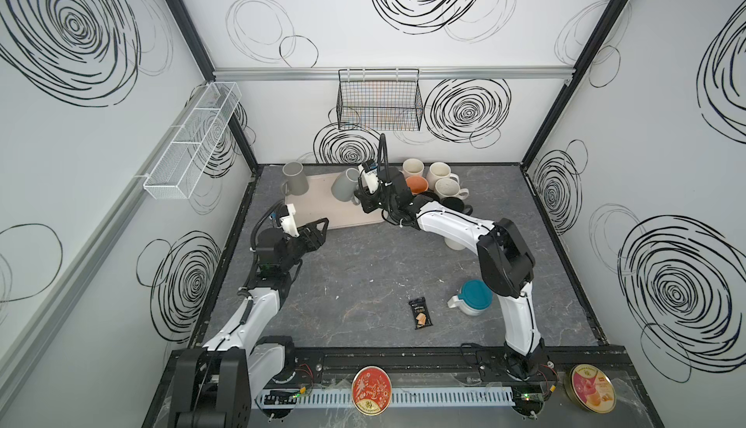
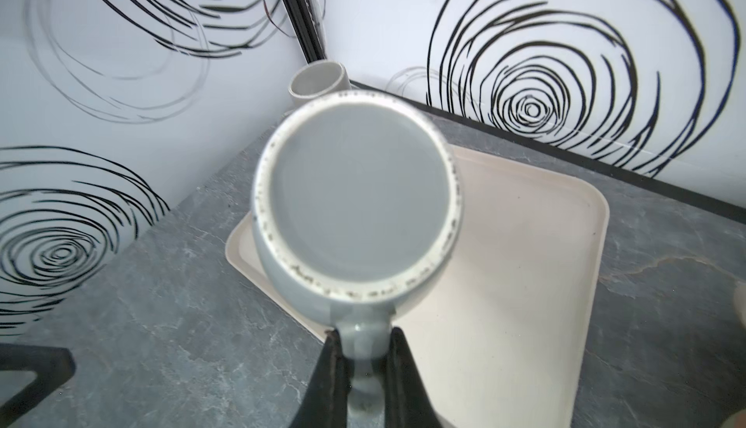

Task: Turn the mug right side up
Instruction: 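Raise the grey mug and tilt its opening toward the approaching left gripper, then grasp the grey mug with the left gripper while the right gripper releases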

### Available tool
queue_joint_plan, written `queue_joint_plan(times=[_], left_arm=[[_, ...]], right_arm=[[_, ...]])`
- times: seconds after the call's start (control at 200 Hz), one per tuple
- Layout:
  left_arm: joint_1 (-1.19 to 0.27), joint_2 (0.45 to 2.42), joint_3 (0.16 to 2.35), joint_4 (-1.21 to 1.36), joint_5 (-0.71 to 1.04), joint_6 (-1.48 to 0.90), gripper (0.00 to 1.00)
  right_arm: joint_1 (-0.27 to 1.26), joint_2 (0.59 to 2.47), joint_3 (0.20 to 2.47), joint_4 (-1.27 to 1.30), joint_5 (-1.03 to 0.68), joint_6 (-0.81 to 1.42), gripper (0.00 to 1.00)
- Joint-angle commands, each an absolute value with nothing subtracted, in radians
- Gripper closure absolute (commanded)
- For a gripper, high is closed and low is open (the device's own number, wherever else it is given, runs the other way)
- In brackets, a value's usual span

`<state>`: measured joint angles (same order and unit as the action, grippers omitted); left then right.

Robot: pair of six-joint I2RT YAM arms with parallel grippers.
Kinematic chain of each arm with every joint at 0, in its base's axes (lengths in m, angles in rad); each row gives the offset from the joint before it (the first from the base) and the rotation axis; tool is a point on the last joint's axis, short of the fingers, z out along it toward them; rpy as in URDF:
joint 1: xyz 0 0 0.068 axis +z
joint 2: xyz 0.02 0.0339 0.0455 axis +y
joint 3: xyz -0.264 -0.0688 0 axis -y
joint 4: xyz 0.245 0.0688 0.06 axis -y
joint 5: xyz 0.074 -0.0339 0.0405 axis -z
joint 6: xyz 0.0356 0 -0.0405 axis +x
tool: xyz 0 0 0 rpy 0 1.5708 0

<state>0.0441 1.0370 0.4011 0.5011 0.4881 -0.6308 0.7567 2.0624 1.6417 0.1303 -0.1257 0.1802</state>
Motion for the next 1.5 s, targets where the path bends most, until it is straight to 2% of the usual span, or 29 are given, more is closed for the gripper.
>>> queue_joint_plan(times=[0.0,0.35,0.665,0.836,1.166,1.491], left_arm=[[0.041,0.983,0.453,0.547,0.532,-0.579,0.35],[-0.001,0.811,0.557,0.544,0.532,-0.457,0.19],[-0.018,0.902,0.606,0.867,0.656,-0.671,0.15],[-0.044,0.949,0.623,1.013,0.677,-0.724,0.16],[-0.077,1.08,0.686,1.216,0.681,-0.838,0.21],[-0.142,1.21,0.771,1.362,0.703,-0.904,0.32]], right_arm=[[0.753,1.935,1.639,0.35,-0.175,0.213,1.0],[0.738,1.786,1.563,0.558,-0.359,0.324,1.0],[0.708,1.777,1.553,0.815,-0.607,0.541,1.0],[0.706,1.796,1.571,0.891,-0.695,0.636,1.0],[0.716,1.81,1.585,0.914,-0.748,0.677,1.0],[0.718,1.796,1.573,0.915,-0.747,0.67,1.0]])
